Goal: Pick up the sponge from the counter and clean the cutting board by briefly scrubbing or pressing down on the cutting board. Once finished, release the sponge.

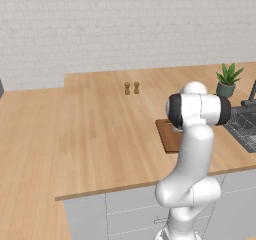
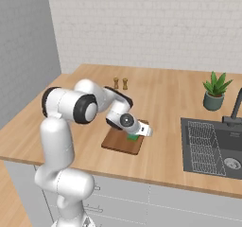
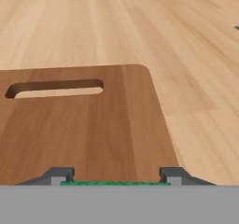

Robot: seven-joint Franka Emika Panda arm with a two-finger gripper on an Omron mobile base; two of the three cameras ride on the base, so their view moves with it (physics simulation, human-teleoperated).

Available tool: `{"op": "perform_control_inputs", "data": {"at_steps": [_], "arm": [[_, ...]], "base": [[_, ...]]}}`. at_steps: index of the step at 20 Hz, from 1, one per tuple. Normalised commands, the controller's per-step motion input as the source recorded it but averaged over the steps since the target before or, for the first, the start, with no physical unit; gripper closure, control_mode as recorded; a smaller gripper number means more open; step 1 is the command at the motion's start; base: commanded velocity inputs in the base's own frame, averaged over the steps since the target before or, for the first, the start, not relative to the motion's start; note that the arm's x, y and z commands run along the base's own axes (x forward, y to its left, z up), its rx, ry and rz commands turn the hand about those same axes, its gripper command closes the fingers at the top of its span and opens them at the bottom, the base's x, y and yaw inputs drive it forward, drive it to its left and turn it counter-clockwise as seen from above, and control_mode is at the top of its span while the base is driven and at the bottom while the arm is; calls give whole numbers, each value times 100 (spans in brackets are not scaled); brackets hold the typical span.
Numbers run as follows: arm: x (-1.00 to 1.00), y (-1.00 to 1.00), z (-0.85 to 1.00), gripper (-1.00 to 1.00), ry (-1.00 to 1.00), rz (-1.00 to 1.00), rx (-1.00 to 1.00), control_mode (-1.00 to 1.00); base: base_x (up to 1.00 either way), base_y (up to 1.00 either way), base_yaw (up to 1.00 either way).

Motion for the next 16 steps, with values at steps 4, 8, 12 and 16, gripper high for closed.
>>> {"op": "perform_control_inputs", "data": {"at_steps": [4, 8, 12, 16], "arm": [[-65, -7, -10, 100, 6, 0, 1, -100], [-66, -7, -13, 100, 7, 0, 0, -100], [-64, -11, -15, 100, 7, 0, 0, -100], [-69, -18, -12, 100, 2, 0, 0, -100]], "base": [[0, 0, 0], [0, 0, 0], [0, 0, 0], [0, 0, 0]]}}
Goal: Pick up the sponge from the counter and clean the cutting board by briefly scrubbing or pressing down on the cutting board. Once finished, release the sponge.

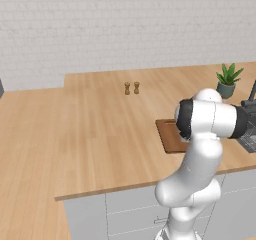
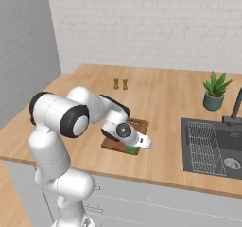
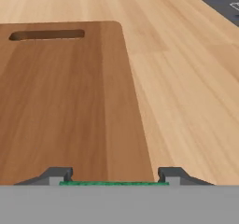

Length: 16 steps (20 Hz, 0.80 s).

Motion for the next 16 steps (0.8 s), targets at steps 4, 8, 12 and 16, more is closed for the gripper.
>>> {"op": "perform_control_inputs", "data": {"at_steps": [4, 8, 12, 16], "arm": [[-65, -18, -9, 100, 0, 0, 0, -100], [-16, -5, -10, 100, 0, 0, 0, -100], [8, 0, -6, 100, 0, 0, 0, -100], [29, 0, -4, 100, 0, 0, 0, -100]], "base": [[0, 0, 0], [0, 0, 0], [0, 0, 0], [0, 0, 0]]}}
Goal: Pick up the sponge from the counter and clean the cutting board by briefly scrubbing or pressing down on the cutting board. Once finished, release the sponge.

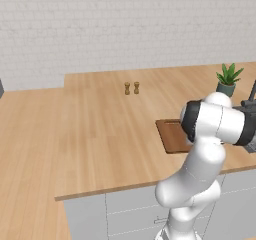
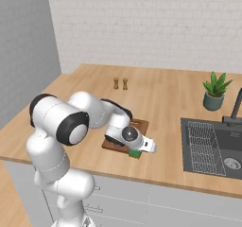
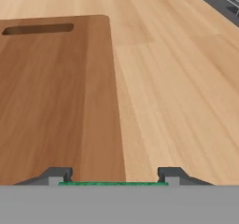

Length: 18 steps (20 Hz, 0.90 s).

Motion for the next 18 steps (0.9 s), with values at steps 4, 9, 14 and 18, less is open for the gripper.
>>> {"op": "perform_control_inputs", "data": {"at_steps": [4, 9, 14, 18], "arm": [[31, 0, -3, 100, 0, 0, 0, -100], [29, 0, -6, 100, 0, 0, 0, -100], [37, 0, -1, 100, 0, 0, 0, -100], [54, 0, 0, 100, 0, 0, 0, -100]], "base": [[0, 0, 0], [0, 0, 0], [0, 0, 0], [0, 0, 0]]}}
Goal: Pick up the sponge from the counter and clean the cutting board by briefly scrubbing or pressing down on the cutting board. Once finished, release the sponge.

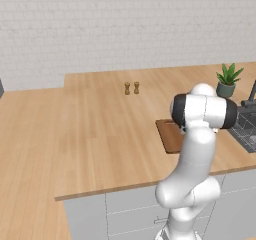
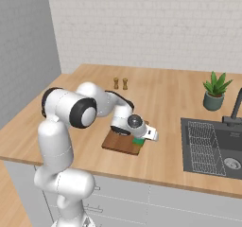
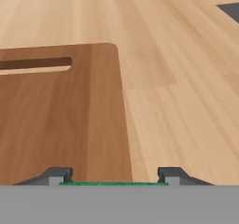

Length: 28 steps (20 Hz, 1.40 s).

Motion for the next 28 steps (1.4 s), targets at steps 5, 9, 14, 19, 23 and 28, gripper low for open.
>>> {"op": "perform_control_inputs", "data": {"at_steps": [5, 9, 14, 19, 23, 28], "arm": [[75, 0, 0, 100, 0, 0, 0, -100], [81, 0, 0, 100, 0, 0, 0, -100], [69, -6, 0, 100, 0, 0, 0, -100], [69, -3, 0, 100, 0, 0, 0, -100], [69, -2, 0, 100, 0, 0, 0, -100], [64, 0, 0, 100, 0, 0, 0, -100]], "base": [[0, 0, 0], [0, 0, 0], [0, 0, 0], [0, 0, 0], [0, 0, 0], [0, 0, 0]]}}
